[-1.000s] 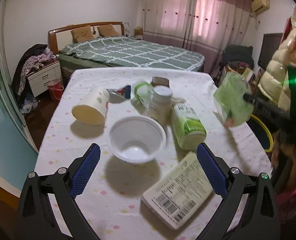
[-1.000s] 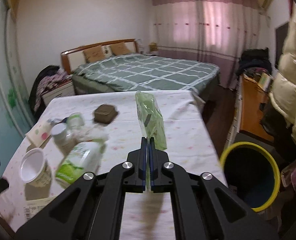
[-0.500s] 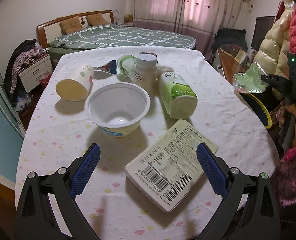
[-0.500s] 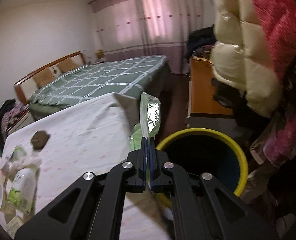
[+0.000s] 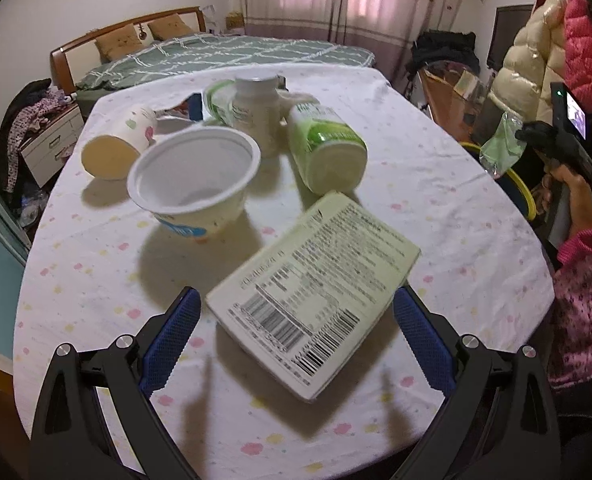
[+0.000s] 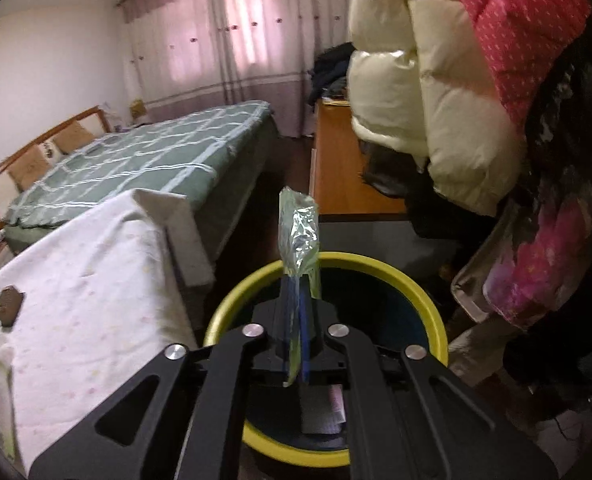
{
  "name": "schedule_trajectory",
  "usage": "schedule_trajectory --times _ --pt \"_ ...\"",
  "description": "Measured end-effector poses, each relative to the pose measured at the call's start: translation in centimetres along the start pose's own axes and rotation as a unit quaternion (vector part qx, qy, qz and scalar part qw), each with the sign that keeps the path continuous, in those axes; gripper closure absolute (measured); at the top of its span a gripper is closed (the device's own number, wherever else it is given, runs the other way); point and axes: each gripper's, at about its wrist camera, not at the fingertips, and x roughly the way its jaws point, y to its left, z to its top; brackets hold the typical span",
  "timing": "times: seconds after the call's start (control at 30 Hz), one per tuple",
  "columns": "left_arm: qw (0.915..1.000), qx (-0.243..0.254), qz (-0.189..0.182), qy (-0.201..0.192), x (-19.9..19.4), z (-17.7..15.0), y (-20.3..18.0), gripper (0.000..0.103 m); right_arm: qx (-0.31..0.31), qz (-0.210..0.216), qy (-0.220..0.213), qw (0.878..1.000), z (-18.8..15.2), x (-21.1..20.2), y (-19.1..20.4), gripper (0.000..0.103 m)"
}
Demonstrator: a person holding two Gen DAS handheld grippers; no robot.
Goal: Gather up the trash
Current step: 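Carry the green bag over the yellow bin and open the right gripper, then grasp the printed label card with the left gripper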
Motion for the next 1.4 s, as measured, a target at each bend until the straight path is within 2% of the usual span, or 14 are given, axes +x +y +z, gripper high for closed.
schedule_trajectory --times 0.03,0.07,0.33,0.8,0.93,1.13,1.4 --pt "1.0 0.001 -0.001 0.002 0.0 -0.2 -0.1 0.008 0.0 -0.004 0.0 1.0 -0.1 0.1 -0.1 0.079" --pt "1.0 0.001 -0.002 0.003 0.1 -0.3 -0.1 0.008 0.002 -0.002 -0.002 1.0 -0.4 0.0 -0.2 0.076" --pt "0.9997 0.01 -0.021 0.012 0.4 -0.5 -0.6 0.009 0.002 0.014 -0.007 1.0 -0.8 -1.2 0.0 0.069" --pt "0.9953 0.041 -0.075 0.045 1.1 -0.7 -4.4 0.011 0.005 0.043 -0.012 0.999 -1.3 -2.5 -0.2 0.067" --pt "0.9939 0.04 -0.088 0.053 1.3 -0.5 -4.8 0.023 0.007 0.051 -0.01 0.999 -1.5 -2.5 -0.1 0.067" --pt "0.9932 0.034 -0.086 0.07 1.9 -0.6 -5.1 0.025 0.008 0.061 -0.016 0.998 -1.6 -3.2 -0.3 0.067" --pt "0.9951 0.04 -0.069 0.059 1.4 -0.1 -5.1 0.027 0.015 0.068 -0.021 0.997 -1.5 -3.7 -1.0 0.066"
